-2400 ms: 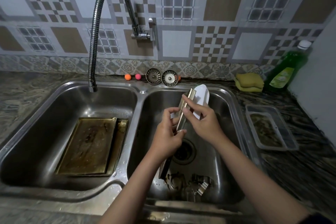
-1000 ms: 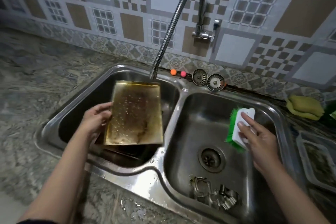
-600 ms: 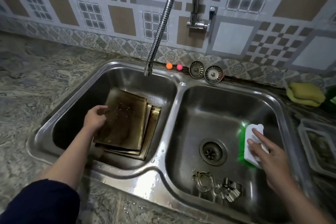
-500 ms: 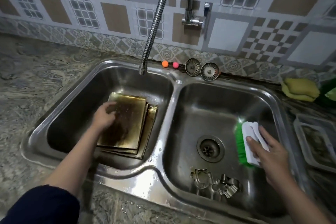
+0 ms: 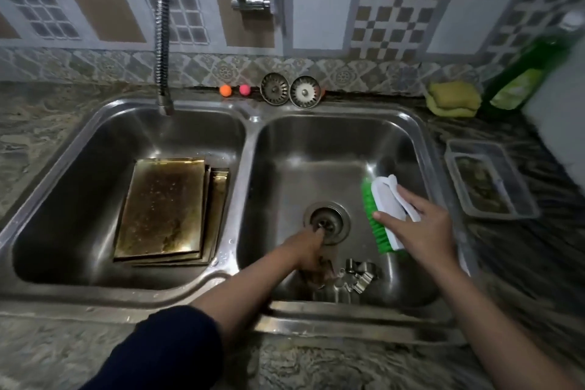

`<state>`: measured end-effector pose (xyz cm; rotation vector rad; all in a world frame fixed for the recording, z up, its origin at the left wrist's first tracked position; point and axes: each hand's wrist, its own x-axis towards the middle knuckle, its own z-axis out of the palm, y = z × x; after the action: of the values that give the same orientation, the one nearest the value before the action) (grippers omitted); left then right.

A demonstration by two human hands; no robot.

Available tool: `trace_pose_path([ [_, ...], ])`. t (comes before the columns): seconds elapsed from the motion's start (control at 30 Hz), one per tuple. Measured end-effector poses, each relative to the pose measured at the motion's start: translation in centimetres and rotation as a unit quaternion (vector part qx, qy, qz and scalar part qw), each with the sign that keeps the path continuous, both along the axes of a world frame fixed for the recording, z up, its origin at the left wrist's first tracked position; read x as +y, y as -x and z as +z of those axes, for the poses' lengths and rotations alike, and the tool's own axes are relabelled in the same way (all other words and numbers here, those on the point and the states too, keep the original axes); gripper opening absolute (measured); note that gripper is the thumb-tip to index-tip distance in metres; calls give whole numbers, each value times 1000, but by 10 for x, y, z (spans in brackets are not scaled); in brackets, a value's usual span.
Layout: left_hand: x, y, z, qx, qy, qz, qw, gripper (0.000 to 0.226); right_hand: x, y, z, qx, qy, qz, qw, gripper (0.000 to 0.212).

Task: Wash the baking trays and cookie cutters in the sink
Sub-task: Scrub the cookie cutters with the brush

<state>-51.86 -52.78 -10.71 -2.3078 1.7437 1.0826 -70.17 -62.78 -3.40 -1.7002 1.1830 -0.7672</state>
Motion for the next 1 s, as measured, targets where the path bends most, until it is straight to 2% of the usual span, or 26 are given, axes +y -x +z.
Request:
trace_pose_path([
  [0.1,-1,5,-17,-73,-69,-60,993,96,1,10,-1,4,4,-13,1000,74],
  [0.23,-1,11,-26,-101,-31,-66,992,85,3,23,-1,1,10,-31,999,72],
  [0.33,-3,6,-21,-46,19,-11,999,80,-4,32,3,2,18,-44,999,70],
  [0.43,-5,2,-4,45,99,66,992,67,-22,41,22,-3,48,-64,997,71],
  [0.6,-8,6,30,189,225,195,936,60,-79,58,60,-15,143,-116,983,69],
  [0.7,-10,12,49,252,260,234,902,59,-110,66,61,30,176,-110,978,67],
  [0.87,-9,20,72,321,294,266,860,59,-138,72,34,126,132,-91,979,70],
  [1.0,-5,26,77,338,322,265,844,56,-145,73,19,171,121,-69,975,67],
])
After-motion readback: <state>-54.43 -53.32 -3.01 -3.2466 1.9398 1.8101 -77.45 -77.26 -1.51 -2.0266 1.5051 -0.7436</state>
